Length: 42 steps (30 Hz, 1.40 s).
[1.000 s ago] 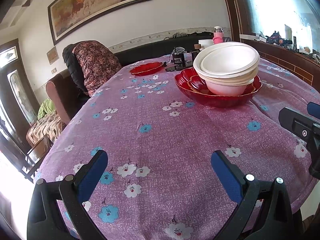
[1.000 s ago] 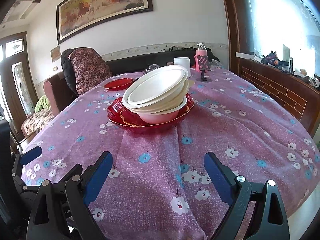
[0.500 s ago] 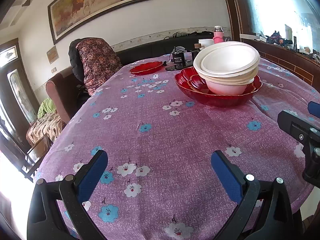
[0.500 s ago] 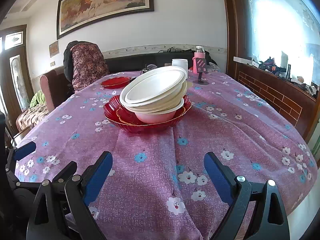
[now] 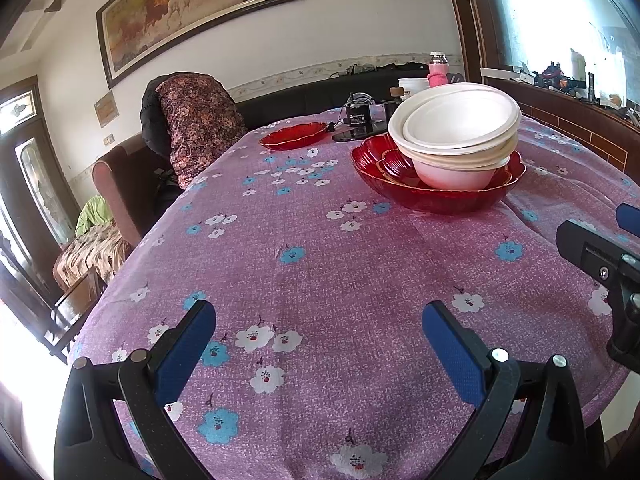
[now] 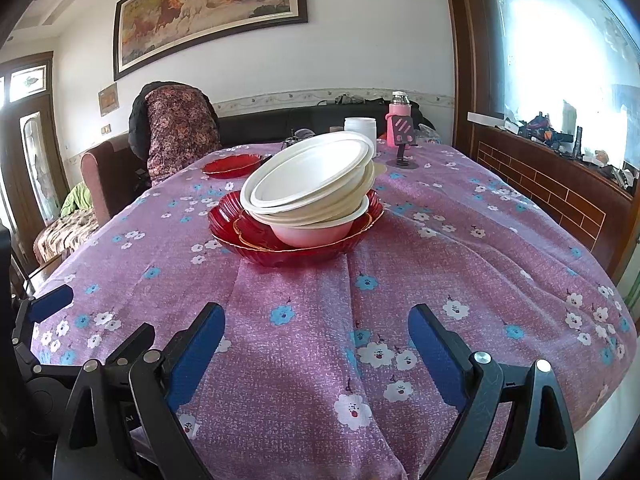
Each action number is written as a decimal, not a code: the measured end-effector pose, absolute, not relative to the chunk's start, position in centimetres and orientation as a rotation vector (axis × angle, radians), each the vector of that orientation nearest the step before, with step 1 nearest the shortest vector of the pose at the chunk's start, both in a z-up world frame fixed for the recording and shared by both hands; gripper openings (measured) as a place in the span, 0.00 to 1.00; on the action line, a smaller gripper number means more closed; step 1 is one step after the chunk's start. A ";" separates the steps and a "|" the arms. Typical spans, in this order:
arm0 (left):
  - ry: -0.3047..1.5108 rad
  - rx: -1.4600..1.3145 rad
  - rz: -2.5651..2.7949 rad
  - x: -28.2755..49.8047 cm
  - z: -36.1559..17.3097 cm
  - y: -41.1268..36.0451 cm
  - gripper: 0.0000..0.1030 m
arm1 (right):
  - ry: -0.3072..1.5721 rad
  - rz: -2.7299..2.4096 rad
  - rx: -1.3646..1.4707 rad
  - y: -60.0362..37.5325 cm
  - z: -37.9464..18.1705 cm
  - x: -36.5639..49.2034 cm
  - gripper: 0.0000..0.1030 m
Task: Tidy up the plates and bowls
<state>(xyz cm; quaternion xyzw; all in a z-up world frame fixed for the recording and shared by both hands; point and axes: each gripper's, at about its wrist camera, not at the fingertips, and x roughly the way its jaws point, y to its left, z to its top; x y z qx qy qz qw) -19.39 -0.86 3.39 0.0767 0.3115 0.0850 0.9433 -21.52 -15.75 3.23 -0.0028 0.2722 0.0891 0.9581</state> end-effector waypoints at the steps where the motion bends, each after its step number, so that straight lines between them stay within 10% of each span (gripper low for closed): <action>1: 0.634 0.157 0.173 -19.4 3.4 -0.9 1.00 | 0.552 0.182 -0.005 -15.8 3.2 -21.5 0.92; 42: 0.636 0.145 0.155 -19.5 3.7 -1.3 1.00 | 0.542 0.178 0.028 -16.0 3.5 -21.5 0.92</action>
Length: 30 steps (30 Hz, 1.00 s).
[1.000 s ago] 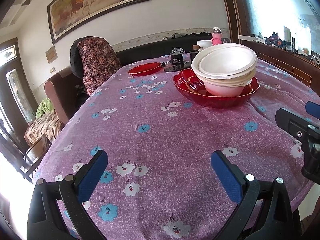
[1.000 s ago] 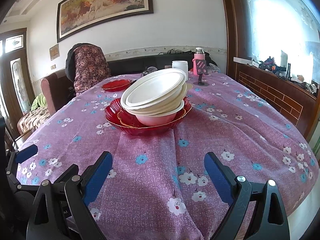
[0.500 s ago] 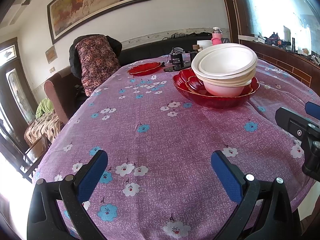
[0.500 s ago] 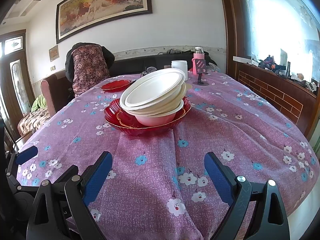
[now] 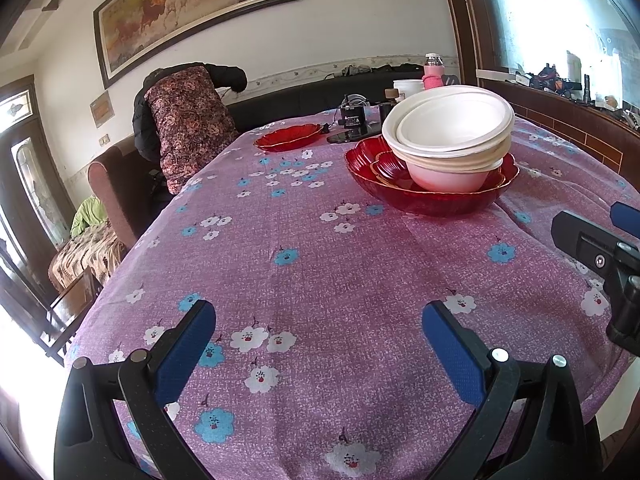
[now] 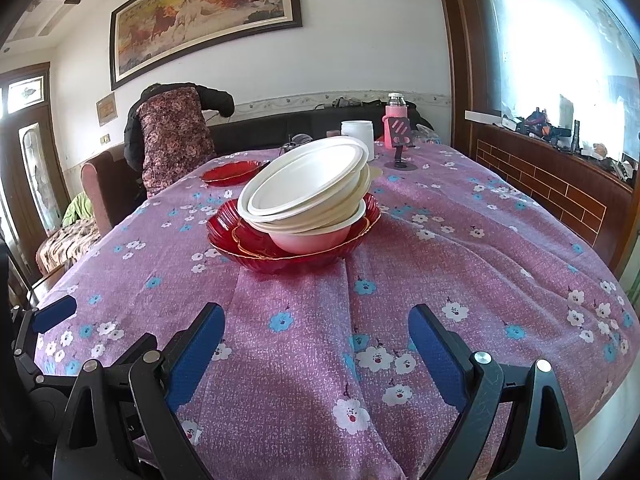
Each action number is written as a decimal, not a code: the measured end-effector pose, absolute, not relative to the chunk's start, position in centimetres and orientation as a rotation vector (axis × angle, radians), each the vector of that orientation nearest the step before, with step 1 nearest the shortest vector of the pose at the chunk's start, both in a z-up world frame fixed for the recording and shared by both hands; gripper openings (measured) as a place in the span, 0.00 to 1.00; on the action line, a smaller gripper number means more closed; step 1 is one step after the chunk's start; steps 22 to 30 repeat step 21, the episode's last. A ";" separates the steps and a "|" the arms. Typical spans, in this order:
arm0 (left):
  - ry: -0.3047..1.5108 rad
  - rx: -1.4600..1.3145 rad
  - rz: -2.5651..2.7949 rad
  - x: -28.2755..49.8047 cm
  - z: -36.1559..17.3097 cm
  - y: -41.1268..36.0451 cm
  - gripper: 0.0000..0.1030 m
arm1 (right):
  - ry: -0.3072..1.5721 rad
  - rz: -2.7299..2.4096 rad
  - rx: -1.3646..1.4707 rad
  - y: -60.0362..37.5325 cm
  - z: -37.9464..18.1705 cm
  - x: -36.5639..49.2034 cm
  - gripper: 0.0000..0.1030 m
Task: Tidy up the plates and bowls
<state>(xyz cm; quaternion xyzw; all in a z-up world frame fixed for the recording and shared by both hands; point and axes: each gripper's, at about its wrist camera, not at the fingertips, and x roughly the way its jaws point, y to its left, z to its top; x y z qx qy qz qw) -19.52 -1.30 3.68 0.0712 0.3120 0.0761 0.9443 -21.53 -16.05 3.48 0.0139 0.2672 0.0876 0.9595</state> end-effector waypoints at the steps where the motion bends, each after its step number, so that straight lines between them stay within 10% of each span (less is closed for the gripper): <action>1: 0.636 0.145 0.154 -19.5 3.7 -1.3 1.00 | 0.542 0.178 0.029 -16.1 3.5 -21.5 0.92; 30: 0.613 0.171 0.166 -20.4 3.8 -2.0 1.00 | 0.542 0.178 0.038 -16.2 3.5 -21.6 0.92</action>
